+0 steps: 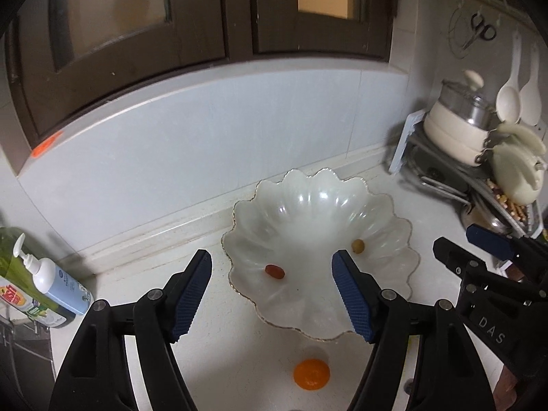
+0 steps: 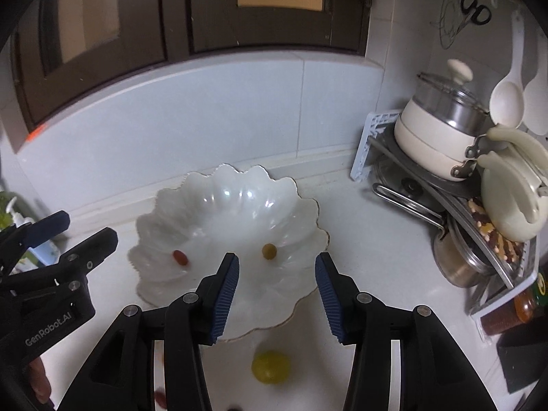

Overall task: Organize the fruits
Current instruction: 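Withdraw both open tools from the bowl back toward the remaining fruits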

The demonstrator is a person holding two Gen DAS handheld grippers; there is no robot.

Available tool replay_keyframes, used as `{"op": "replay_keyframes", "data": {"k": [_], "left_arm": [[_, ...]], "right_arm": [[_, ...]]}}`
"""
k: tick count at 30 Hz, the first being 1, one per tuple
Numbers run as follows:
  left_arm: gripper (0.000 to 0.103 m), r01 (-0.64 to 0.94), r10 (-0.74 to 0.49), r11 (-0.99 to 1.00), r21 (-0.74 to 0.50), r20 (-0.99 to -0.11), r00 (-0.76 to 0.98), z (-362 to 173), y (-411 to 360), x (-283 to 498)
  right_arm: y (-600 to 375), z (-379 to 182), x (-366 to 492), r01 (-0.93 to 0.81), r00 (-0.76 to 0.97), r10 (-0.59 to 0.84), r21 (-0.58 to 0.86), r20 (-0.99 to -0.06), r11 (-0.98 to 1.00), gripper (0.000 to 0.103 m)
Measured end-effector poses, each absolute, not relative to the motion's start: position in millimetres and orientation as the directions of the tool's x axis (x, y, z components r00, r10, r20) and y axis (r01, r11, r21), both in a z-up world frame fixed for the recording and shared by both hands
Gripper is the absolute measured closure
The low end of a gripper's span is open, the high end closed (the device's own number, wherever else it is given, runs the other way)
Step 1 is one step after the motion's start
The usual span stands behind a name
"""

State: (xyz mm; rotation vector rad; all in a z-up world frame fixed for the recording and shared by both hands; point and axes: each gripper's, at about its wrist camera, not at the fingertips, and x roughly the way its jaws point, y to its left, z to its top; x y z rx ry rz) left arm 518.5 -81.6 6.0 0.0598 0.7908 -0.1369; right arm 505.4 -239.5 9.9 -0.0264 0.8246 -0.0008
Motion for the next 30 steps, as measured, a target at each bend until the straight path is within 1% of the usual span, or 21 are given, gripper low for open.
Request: {"op": "replay_keyframes", "data": {"k": [10,16,25,30], "left_arm": [[0.031,0.162,-0.132,0.987,-0.021,-0.682,0.719,15,-70,477],[0.031,0.178,-0.141,0.984,-0.009,-0.651,0.746,22,-67,450],[0.031,0.211,-0.179,0.977,-0.024,-0.629,0.757,28,-63,415],[0.031,0.235,-0.224,0.97,-0.067,-0.627,0.747,27,-63,395]], "right_arm": [[-234,25,454,0.0,0.733,-0.015,-0.022,-0.68,1.0,0.055],[-230,30,426,0.009,0.765,-0.025,-0.028,-0.643,1.0,0.055],[-229,35,387,0.005,0.778,0.006,0.015,-0.628,1.0,0.055],[-233,32,367,0.02,0.778,0.008,0.037,-0.629,0.999,0.055]]}}
